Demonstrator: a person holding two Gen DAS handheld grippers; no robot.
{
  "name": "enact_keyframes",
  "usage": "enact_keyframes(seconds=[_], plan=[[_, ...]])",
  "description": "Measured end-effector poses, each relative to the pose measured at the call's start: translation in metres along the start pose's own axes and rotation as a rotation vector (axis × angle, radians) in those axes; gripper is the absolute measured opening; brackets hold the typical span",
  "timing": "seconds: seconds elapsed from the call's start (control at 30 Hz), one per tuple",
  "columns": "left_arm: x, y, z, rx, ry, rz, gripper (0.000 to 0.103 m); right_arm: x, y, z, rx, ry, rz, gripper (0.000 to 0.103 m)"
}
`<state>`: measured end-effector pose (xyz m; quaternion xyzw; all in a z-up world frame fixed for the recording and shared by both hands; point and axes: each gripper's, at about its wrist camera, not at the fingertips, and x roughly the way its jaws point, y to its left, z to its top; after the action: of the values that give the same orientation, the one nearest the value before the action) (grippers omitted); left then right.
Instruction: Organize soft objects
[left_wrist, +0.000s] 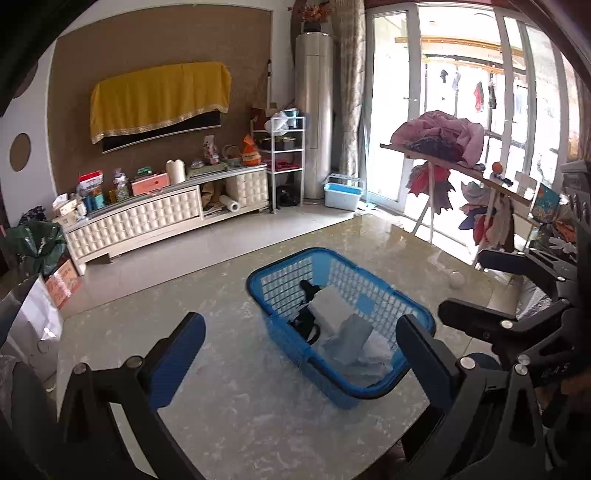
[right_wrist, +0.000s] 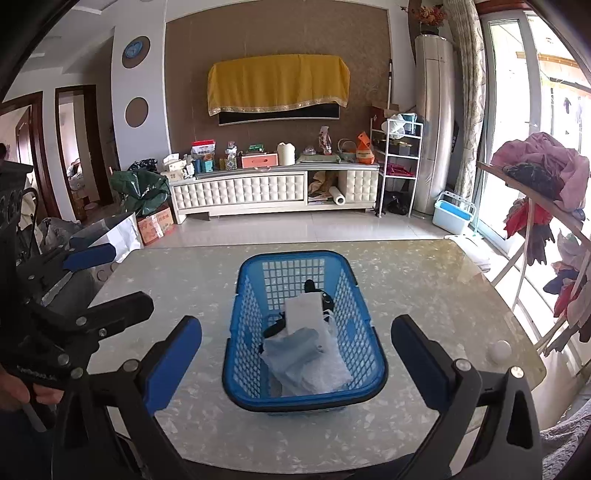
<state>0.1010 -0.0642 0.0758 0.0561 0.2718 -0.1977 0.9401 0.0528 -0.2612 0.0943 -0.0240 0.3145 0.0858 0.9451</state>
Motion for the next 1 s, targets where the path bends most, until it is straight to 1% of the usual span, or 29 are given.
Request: enact_keyframes(seconds=[0.1, 0.17, 0.77, 0.93, 1.0], plan=[[-0.003, 0.000, -0.003, 0.004, 0.003, 0.028, 0.102, 0.000, 0.004, -0.001, -0.008, 0.003, 0.004, 0.103], [-0.004, 0.000, -0.003, -0.001, 0.004, 0.031, 0.102, 0.000, 0.006, -0.003, -0.011, 0.006, 0.001, 0.103], [-0.009, 0.002, -0.007, -0.017, 0.017, 0.010, 0.102, -0.009, 0.014, -0.006, -0.007, 0.012, 0.010, 0.103], [-0.013, 0.002, -0.008, -0.030, 0.009, 0.006, 0.102, -0.008, 0.015, -0.005, -0.001, 0.015, 0.016, 0.103], [-0.015, 0.002, -0.008, -0.032, 0.006, -0.007, 0.102, -0.009, 0.016, -0.005, -0.002, 0.014, 0.016, 0.103]])
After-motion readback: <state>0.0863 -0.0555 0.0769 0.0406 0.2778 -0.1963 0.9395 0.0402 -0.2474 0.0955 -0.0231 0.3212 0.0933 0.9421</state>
